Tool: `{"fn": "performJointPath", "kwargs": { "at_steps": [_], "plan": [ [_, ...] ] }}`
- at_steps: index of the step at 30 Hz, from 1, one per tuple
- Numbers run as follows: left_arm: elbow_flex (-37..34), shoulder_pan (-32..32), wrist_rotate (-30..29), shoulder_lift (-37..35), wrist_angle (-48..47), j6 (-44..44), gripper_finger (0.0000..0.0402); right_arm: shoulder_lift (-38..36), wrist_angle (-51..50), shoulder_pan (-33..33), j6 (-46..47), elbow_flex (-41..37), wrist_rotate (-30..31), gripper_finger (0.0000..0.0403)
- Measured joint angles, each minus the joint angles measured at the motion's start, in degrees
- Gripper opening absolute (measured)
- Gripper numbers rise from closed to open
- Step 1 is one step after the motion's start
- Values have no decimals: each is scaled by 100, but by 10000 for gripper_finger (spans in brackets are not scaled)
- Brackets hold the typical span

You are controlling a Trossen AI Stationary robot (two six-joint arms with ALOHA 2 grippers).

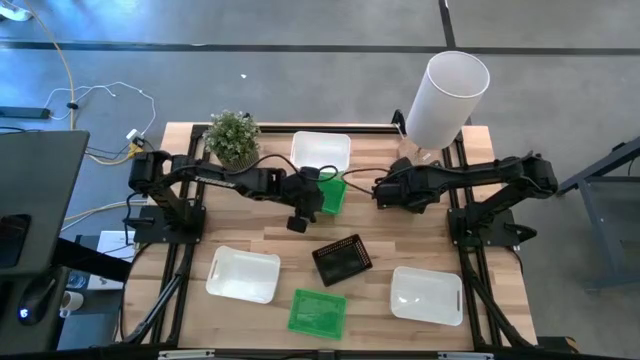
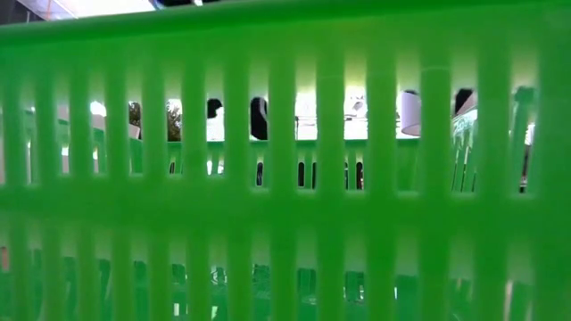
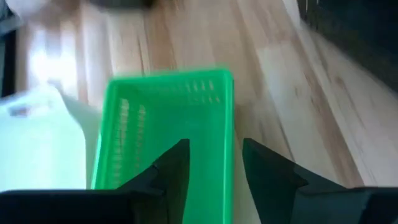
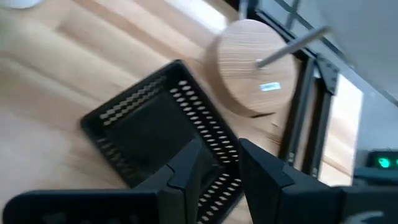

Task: Stack baskets by color
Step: Stack the bottom right white bin on top of the top white bin

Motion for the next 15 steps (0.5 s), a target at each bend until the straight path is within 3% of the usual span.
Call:
{"fn": "performJointPath", "kwargs": {
  "at_steps": [4,9,15],
  "plan": [
    [191,7,62,-155,-461,-14,141,0,231,241,-54,0,-13,92],
    [191,2,582,-510,-876,-53,137,0,422,555,-54,0,-167,92],
    [191,4,624,-1032,-1398,-308,137,0,836,914,-140,0,-579,92]
  ]
}}
